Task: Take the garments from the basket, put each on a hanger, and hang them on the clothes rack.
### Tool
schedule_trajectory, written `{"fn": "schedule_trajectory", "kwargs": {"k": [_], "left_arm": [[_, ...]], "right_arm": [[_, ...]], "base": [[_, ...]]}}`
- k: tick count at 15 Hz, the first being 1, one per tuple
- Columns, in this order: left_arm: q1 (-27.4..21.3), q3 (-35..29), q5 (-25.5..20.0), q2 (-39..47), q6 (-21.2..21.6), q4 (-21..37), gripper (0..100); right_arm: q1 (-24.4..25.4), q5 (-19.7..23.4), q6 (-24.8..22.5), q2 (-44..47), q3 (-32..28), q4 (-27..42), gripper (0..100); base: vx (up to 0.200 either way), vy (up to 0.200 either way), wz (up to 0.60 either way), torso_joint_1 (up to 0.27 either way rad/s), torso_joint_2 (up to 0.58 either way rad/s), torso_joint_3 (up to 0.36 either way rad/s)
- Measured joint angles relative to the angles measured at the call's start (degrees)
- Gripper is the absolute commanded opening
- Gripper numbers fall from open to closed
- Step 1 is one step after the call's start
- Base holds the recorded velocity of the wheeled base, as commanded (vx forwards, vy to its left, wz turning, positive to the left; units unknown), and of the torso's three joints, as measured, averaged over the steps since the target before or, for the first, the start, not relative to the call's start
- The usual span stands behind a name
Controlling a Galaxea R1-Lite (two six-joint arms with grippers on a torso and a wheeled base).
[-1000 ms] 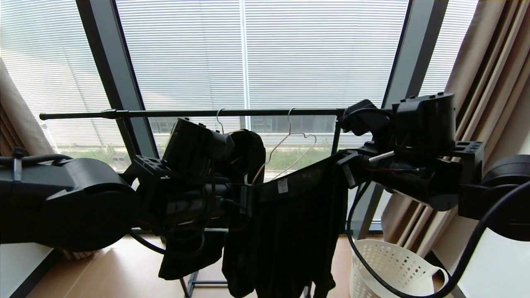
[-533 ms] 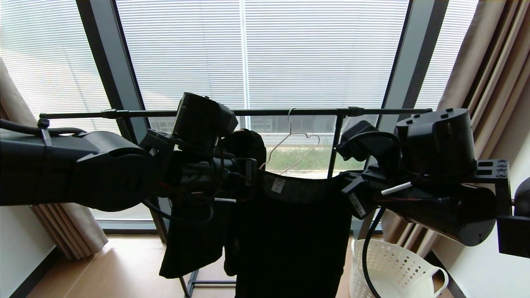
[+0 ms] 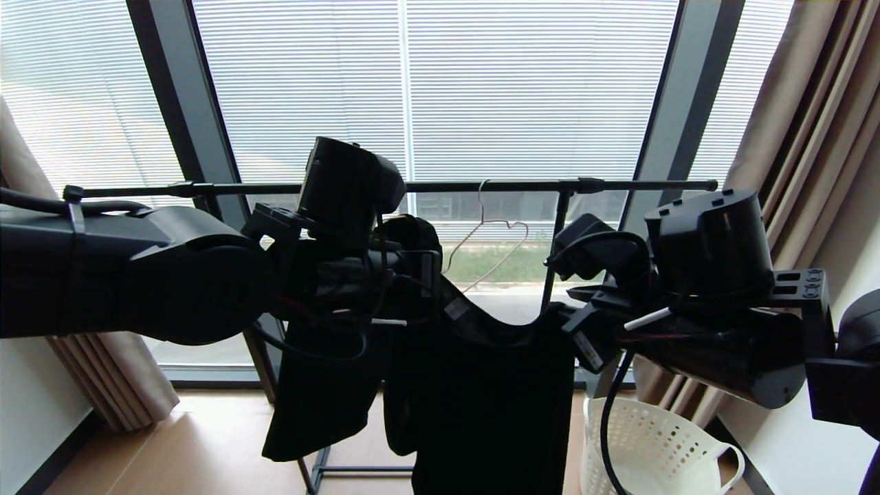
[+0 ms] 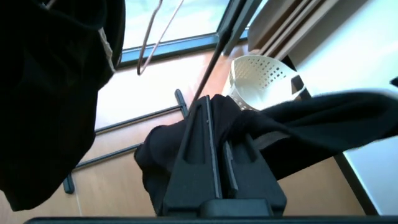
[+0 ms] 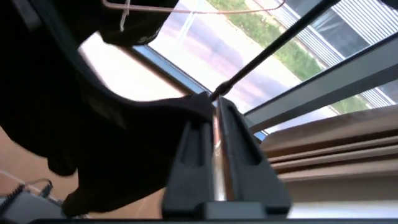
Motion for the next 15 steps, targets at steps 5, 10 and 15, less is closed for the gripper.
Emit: {"fn": "schedule_trajectory", "kwargs": {"k": [5,10,15], "left_arm": [[-1.4,-5.5,2.6,0.5,-0.2,0.0,0],[-1.9,-7.7,2.9,1.3,-1.1,0.0,0],[-4.3,-6.3,3.1,1.1,-1.0,1.0,0]], "right_arm": [[-2.4,11.4,-8.1,-1.0,5.4,-1.4,100],[-2.3,21.3,-9.0,-1.7,10.8,-12.2,100],[2.8,18.5,3.2,3.5,10.8,-27.1,100]], "base": [[0.000,0.000,0.00,0.000,0.00,0.000],[0.000,0.000,0.00,0.000,0.00,0.000],[0.000,0.000,0.00,0.000,0.00,0.000]]}}
